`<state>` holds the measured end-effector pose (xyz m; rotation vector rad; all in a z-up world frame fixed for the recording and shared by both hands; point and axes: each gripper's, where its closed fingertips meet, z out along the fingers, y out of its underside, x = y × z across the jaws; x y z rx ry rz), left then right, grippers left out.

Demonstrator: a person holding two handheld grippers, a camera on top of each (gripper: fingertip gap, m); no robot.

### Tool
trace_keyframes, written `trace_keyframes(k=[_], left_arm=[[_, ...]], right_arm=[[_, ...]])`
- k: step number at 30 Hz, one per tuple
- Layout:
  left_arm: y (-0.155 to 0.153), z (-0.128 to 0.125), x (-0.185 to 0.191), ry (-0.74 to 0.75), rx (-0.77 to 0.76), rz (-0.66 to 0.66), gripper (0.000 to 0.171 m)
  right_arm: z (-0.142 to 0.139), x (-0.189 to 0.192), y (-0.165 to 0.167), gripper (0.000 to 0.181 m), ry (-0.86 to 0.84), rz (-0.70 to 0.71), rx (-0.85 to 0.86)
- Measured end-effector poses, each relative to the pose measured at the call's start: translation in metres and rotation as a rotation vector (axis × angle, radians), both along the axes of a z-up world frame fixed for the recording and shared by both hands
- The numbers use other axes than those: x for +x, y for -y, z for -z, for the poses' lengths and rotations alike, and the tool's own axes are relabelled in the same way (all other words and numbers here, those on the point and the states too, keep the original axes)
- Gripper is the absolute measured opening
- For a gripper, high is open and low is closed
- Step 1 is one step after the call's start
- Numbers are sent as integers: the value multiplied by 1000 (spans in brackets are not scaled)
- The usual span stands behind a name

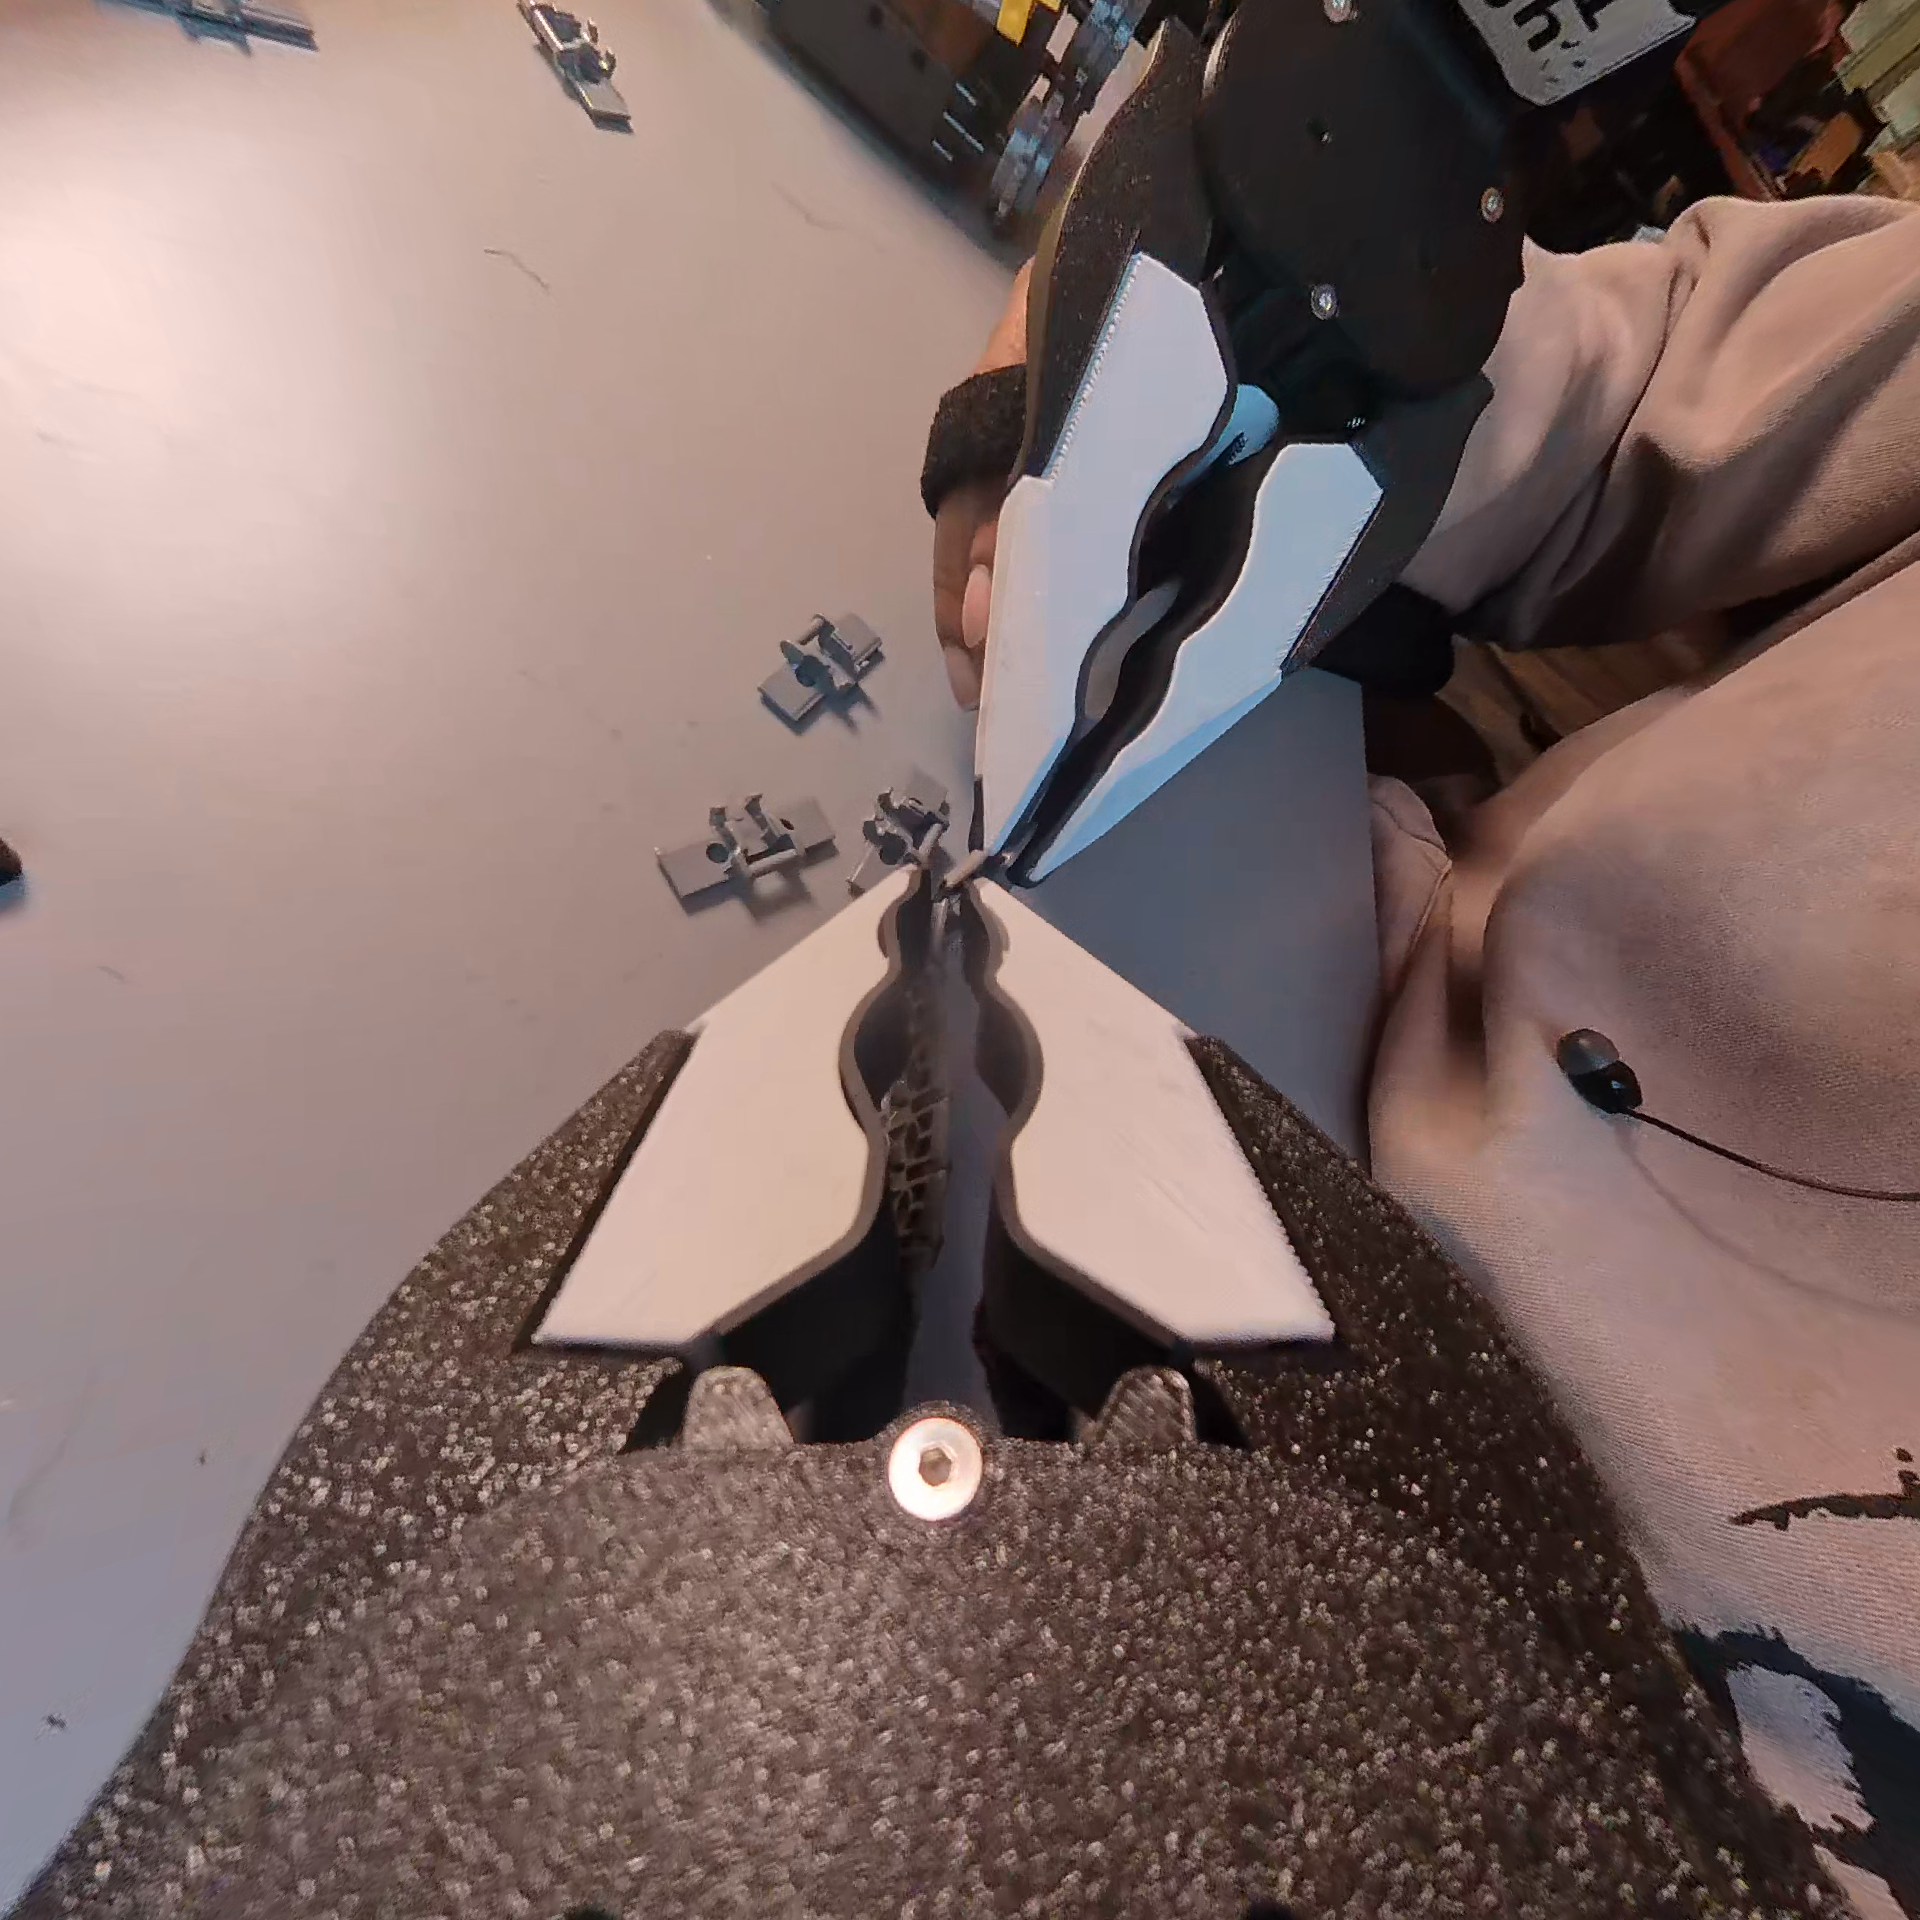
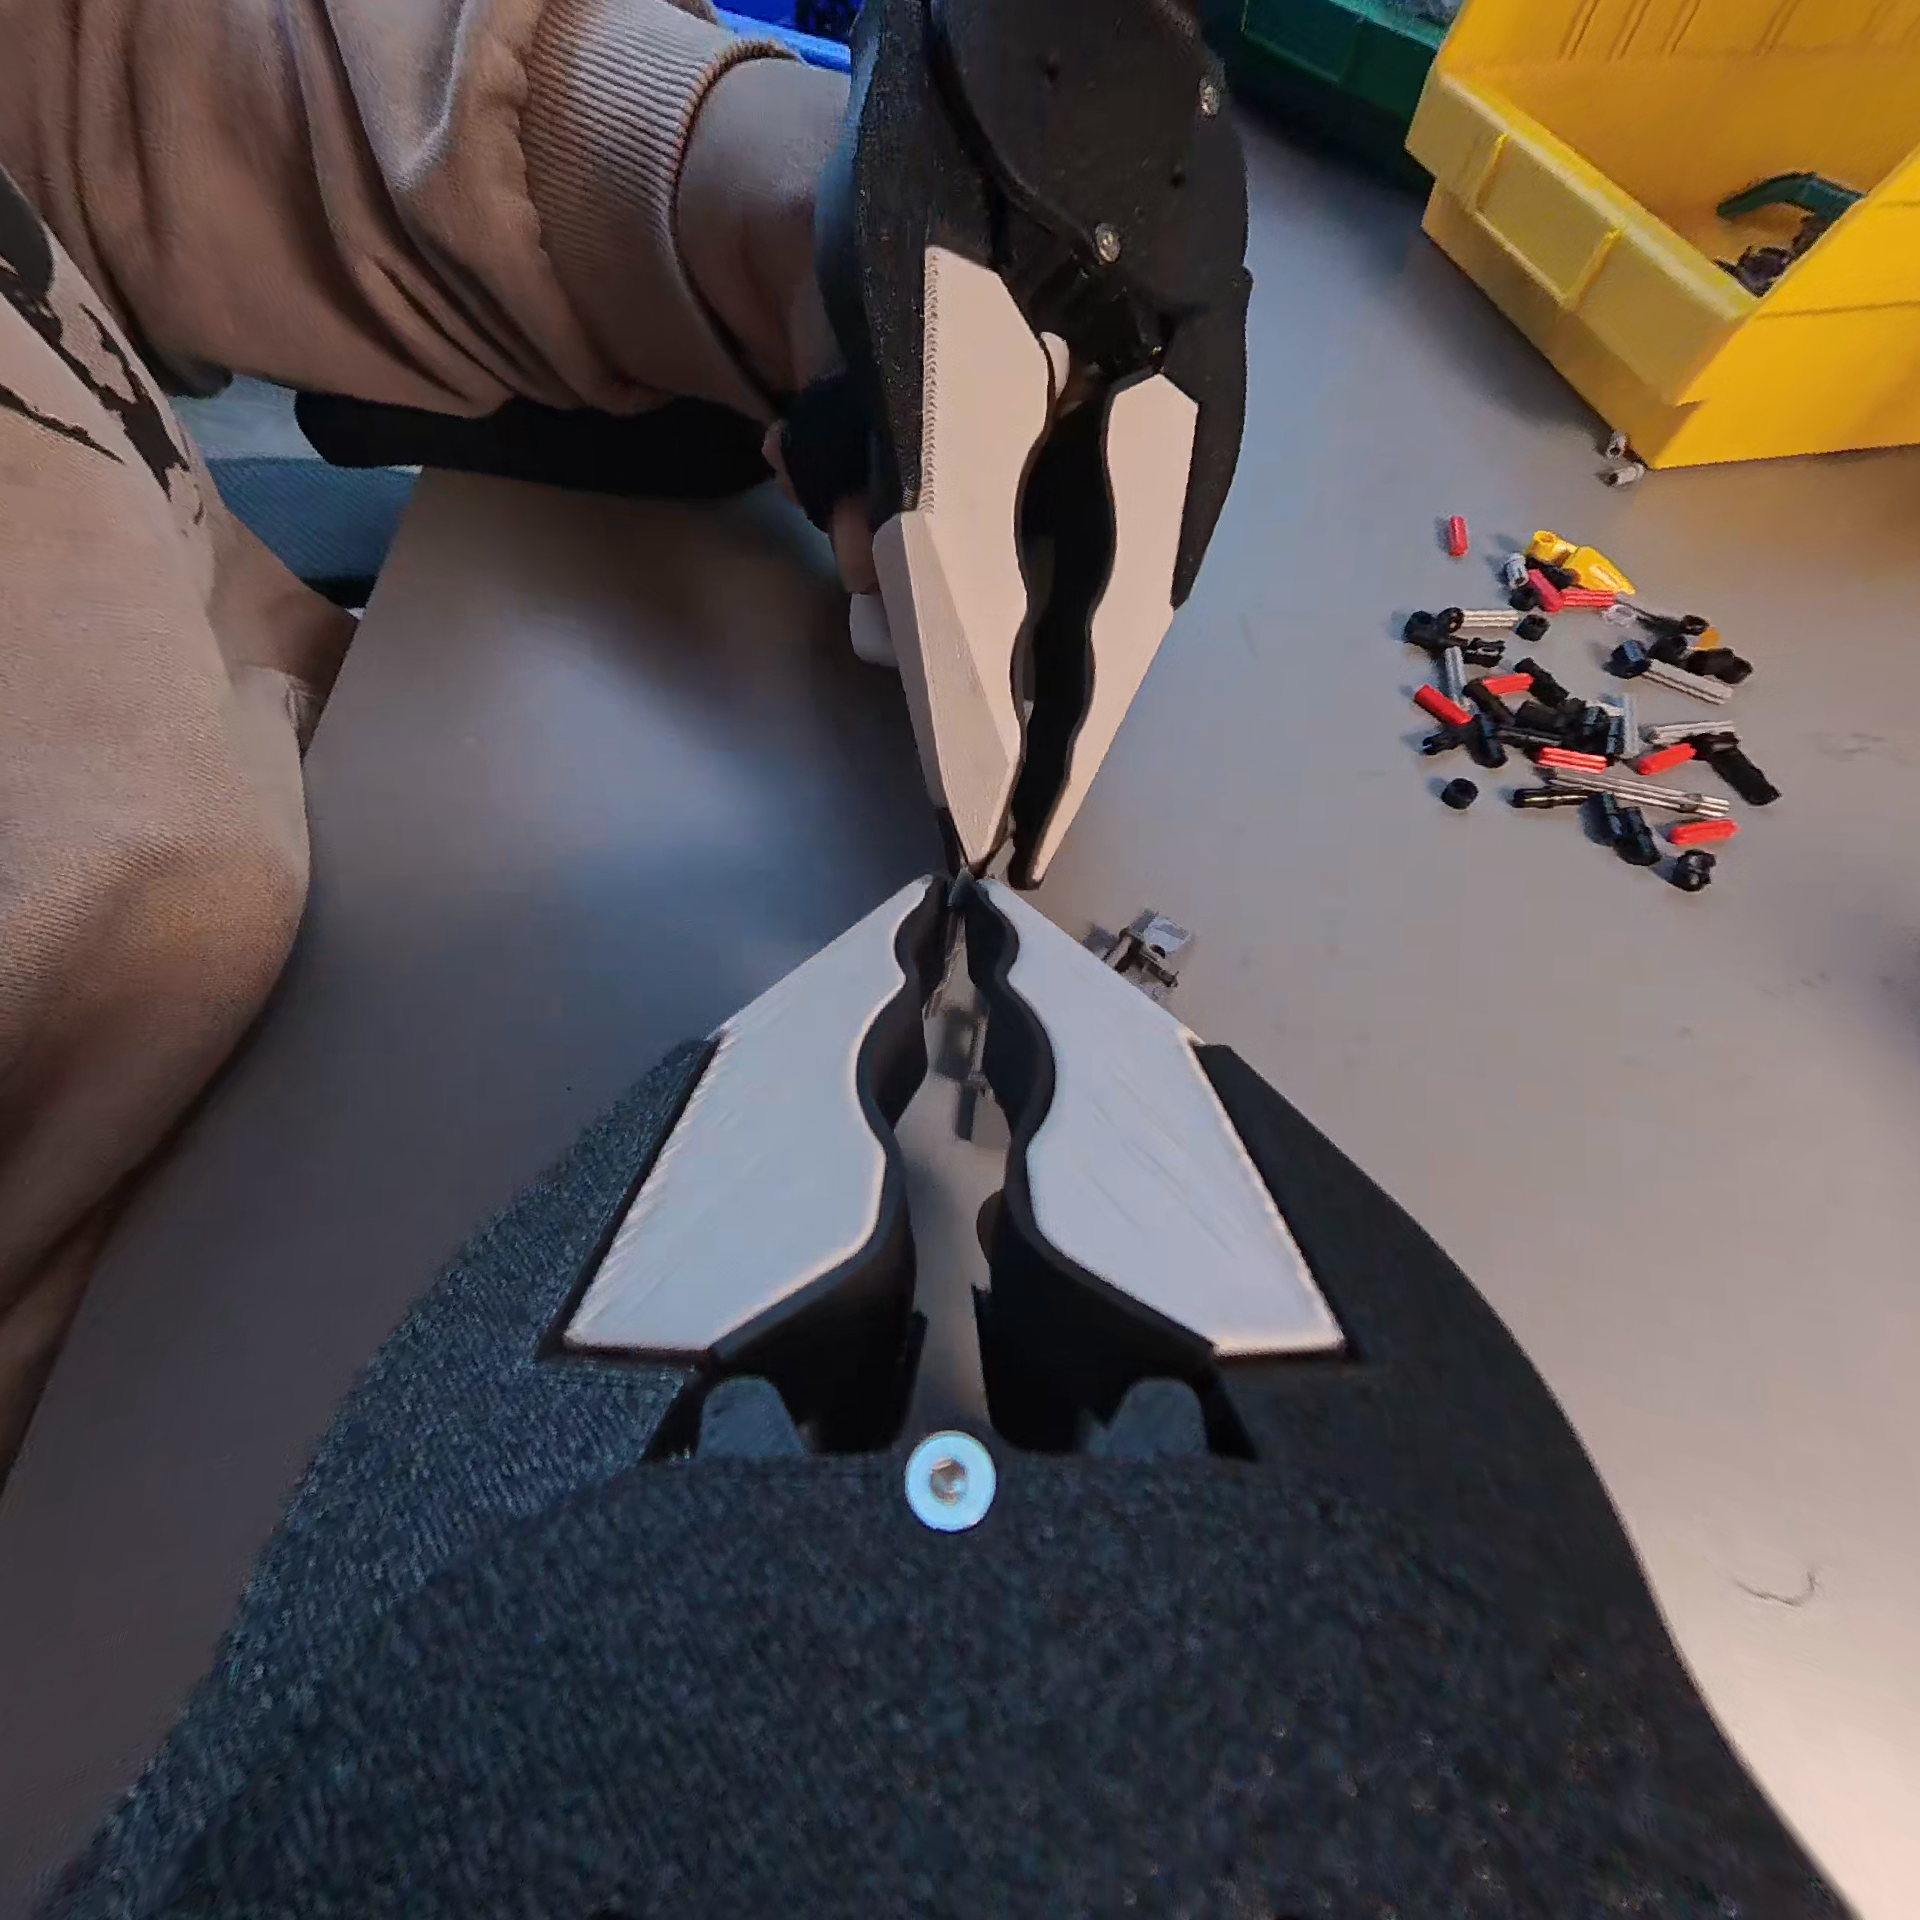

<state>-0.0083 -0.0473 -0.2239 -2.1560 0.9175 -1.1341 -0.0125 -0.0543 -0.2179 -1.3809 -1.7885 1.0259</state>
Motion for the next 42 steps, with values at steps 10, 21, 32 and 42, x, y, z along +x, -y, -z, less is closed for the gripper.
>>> trace_keyframes(k=[10,21,32,42], left_arm=[[-25,-13,-18,16,66,-102,2],[-5,-30,-3,141,77,5,3],[20,-39,1,158,146,162,12],[17,-28,-4,87,149,154,4]], right_arm=[[-29,3,-2,1,-100,-7,-110],[-20,-1,-16,31,-57,66,-257],[-27,-3,5,1,-87,-17,-321],[-26,1,3,1,-80,-17,-295]])
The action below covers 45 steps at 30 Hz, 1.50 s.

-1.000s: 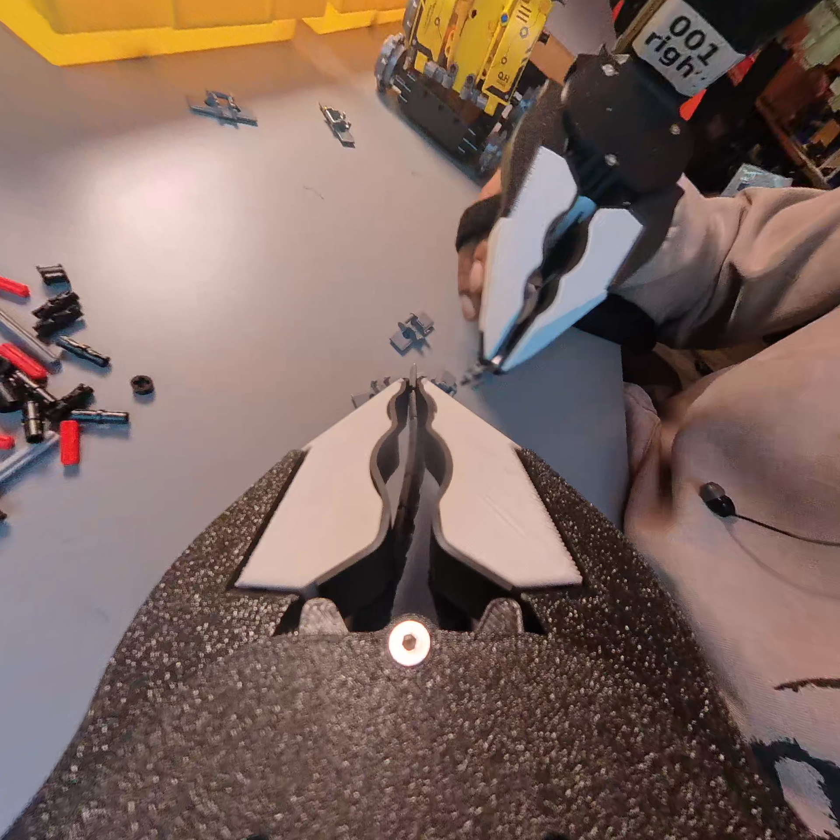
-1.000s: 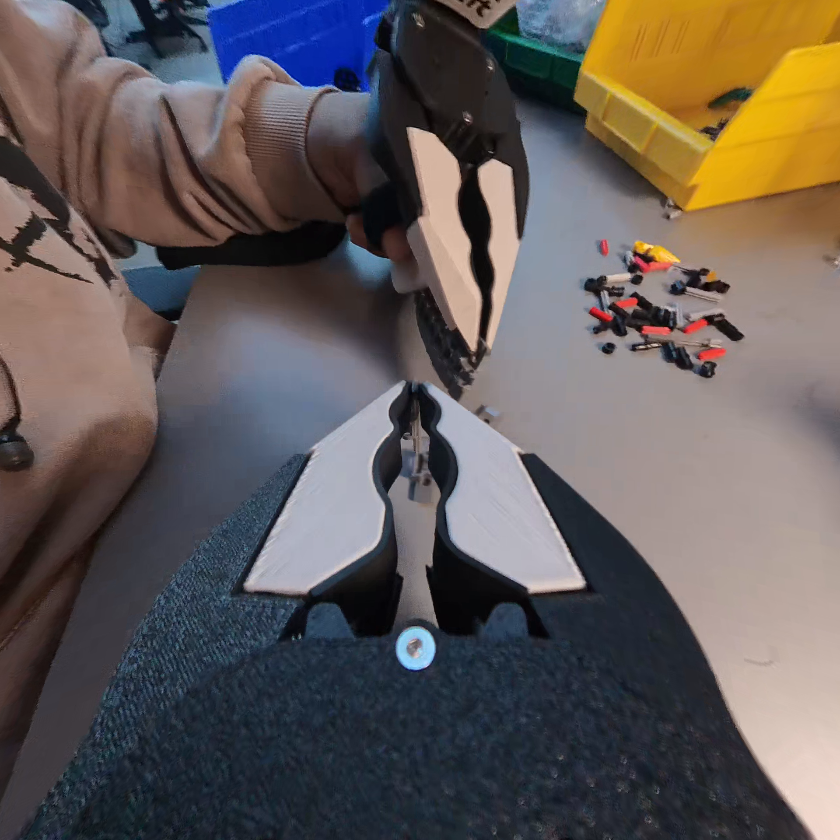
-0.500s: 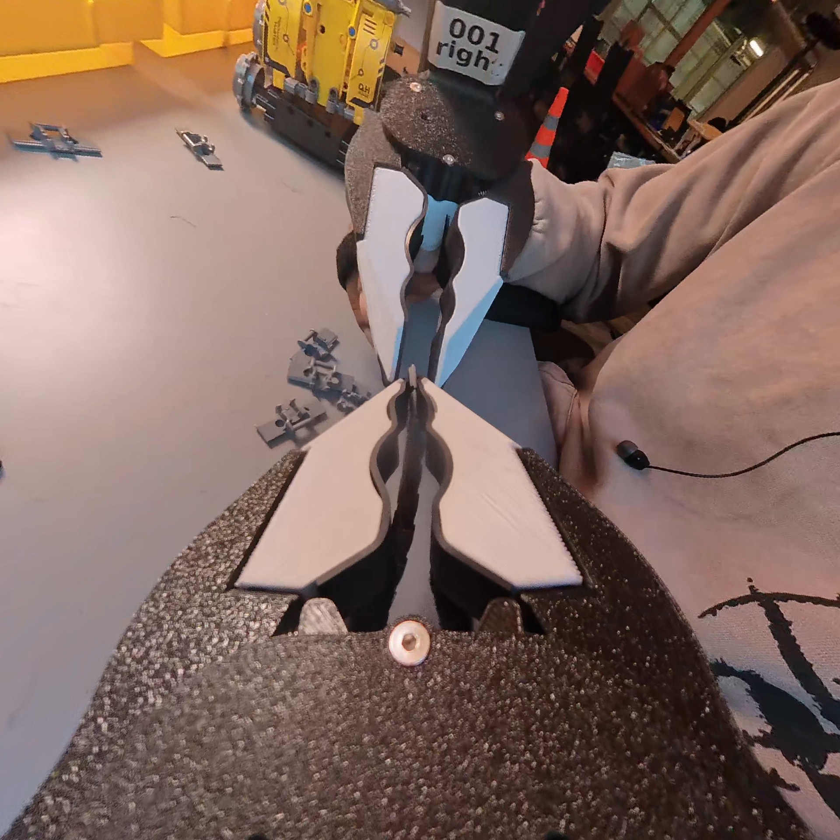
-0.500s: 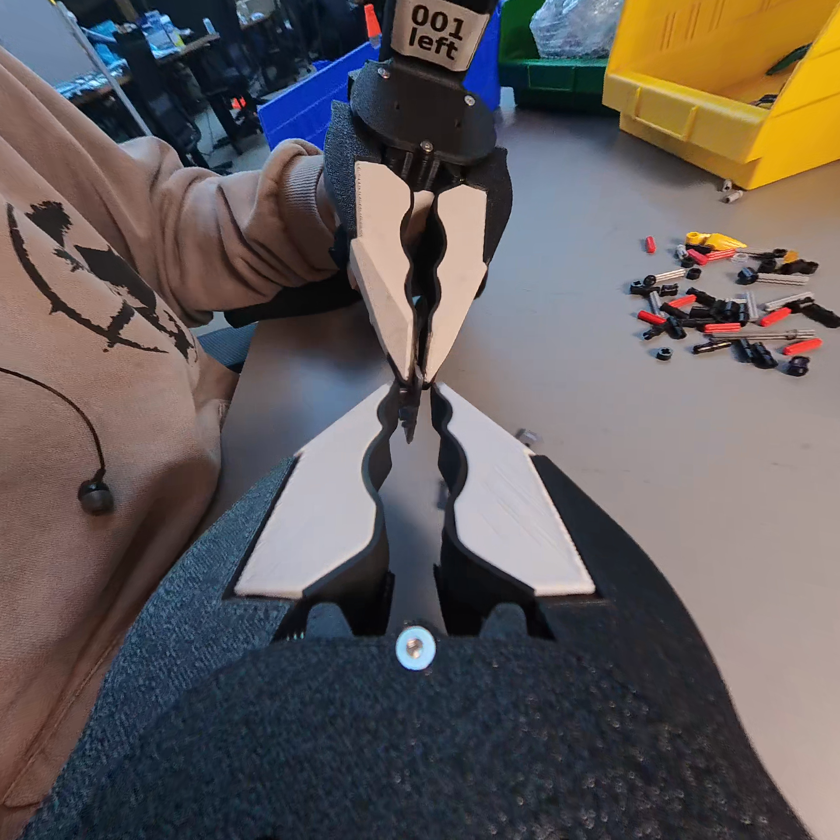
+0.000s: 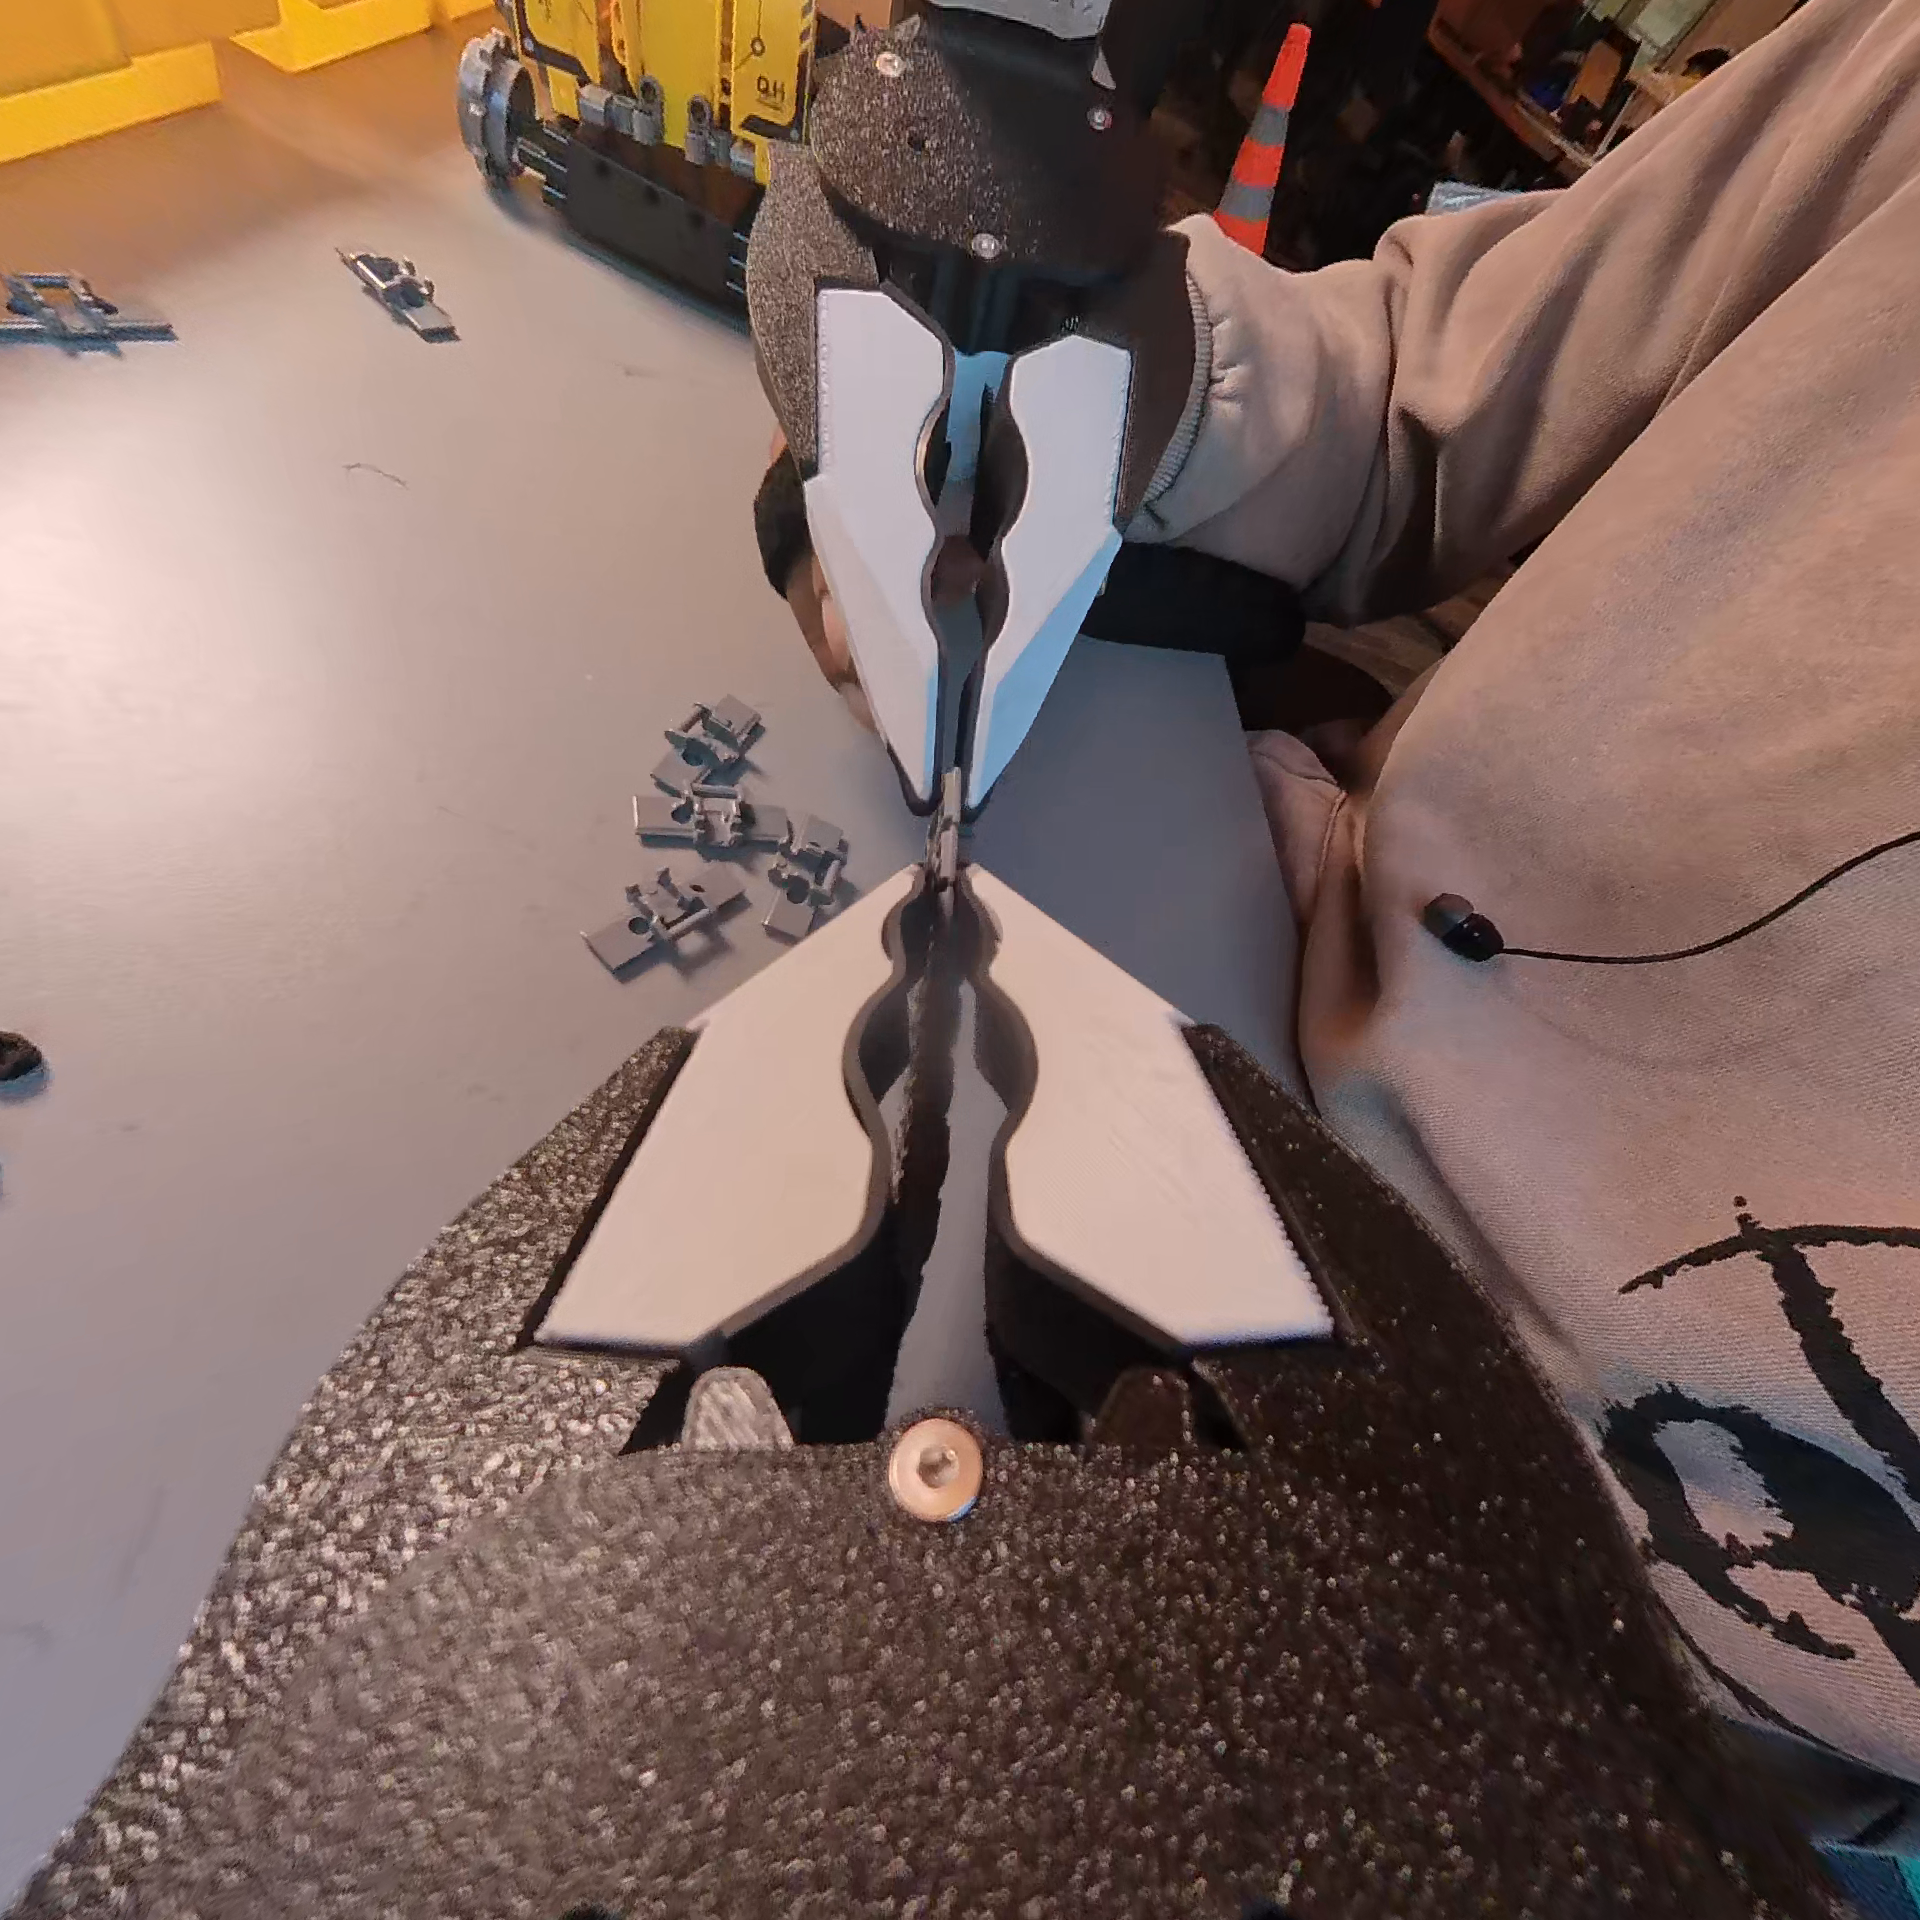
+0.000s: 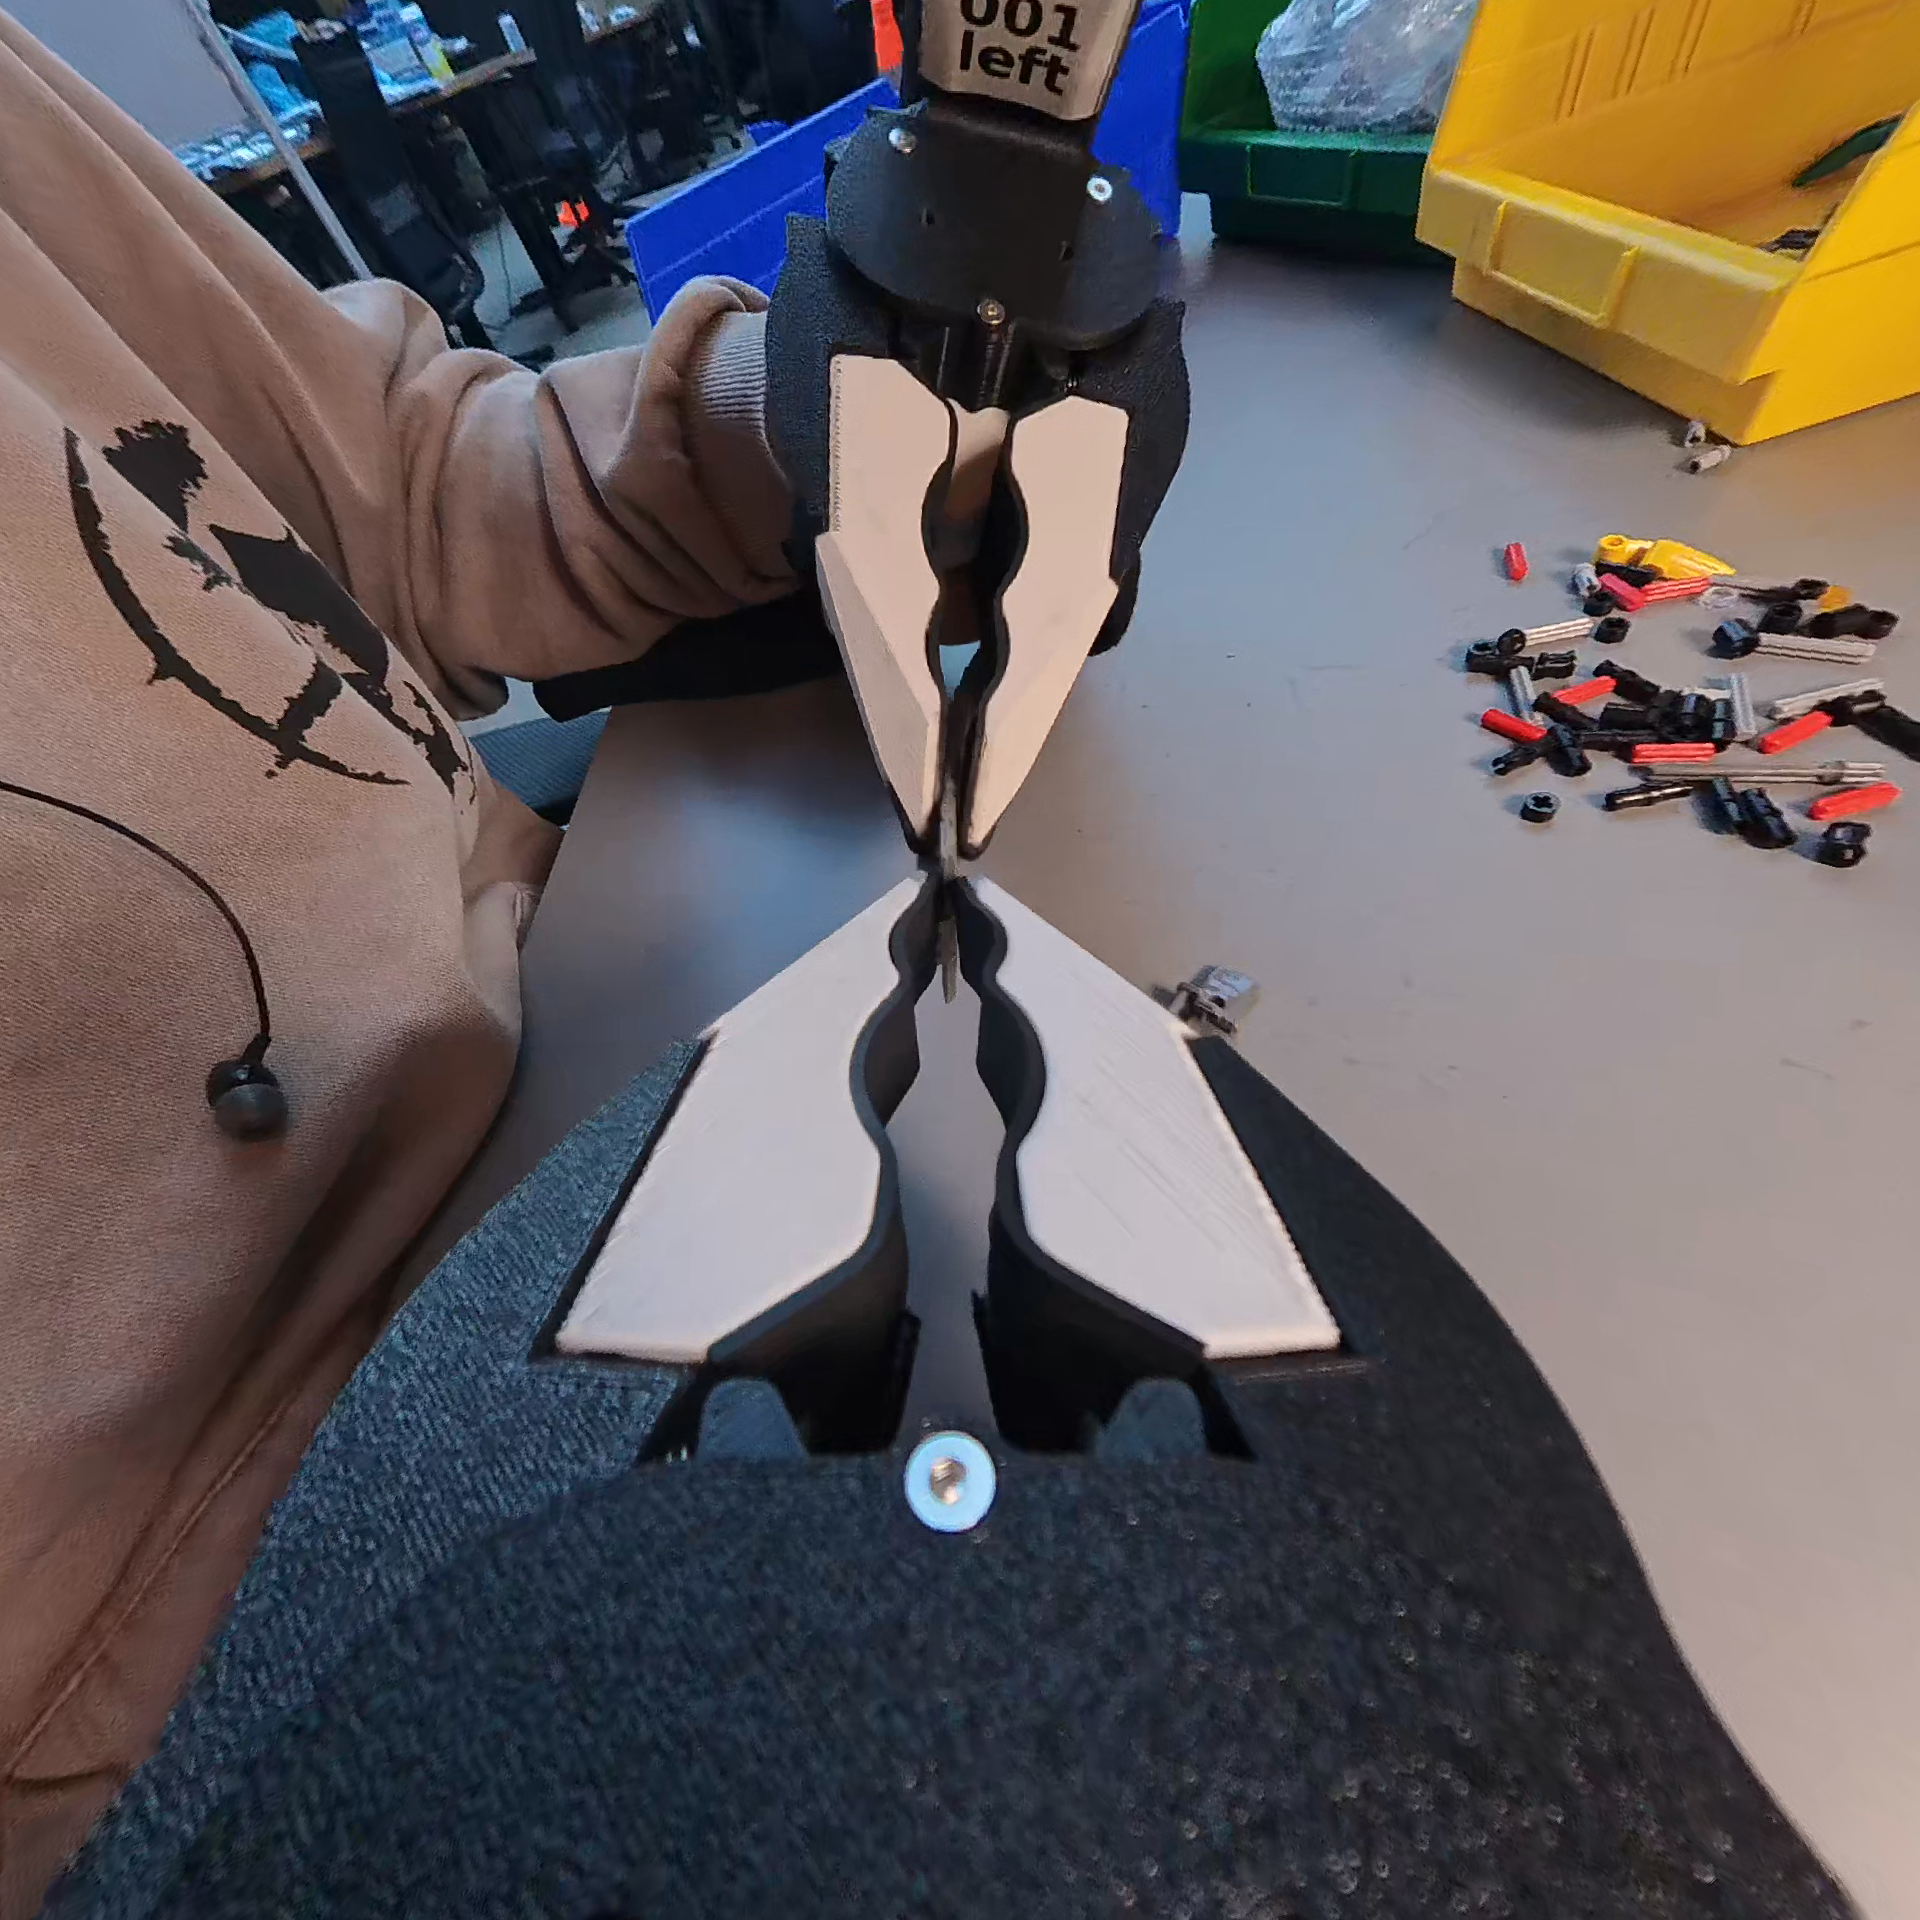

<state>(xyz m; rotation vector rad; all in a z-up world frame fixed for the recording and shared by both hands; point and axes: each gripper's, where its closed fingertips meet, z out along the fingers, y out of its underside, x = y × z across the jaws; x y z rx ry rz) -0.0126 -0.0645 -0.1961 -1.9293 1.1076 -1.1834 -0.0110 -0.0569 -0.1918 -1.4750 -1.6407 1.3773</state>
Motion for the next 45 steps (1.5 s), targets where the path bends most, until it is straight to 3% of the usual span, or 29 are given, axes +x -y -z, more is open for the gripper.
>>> trace_keyframes(k=[5,7,10,25,29,35,43,44,45], left_arm=[[-4,0,-1,-14,5,-29,2],[-4,0,-1,-11,2,-32,2],[-1,1,0,-22,4,-14,3],[-1,2,3,-7,-30,-31,2],[-5,5,2,16,-123,-67,2],[-5,19,1,-73,-113,-102,3],[-8,21,2,-97,-87,-124,3],[-14,24,0,-119,-65,-158,3],[-30,31,-4,-174,-16,-243,2]], right_arm=[[1,0,-2,1,-3,13,-22],[-2,-2,0,10,-16,11,-46],[1,-3,2,1,-4,9,-23],[3,-2,2,1,-2,5,-30],[4,-3,1,0,-16,25,82],[17,-5,6,0,29,14,230],[18,-4,5,0,31,12,261],[18,-5,6,0,30,8,260],[-1,-6,39,0,-80,-131,143]])
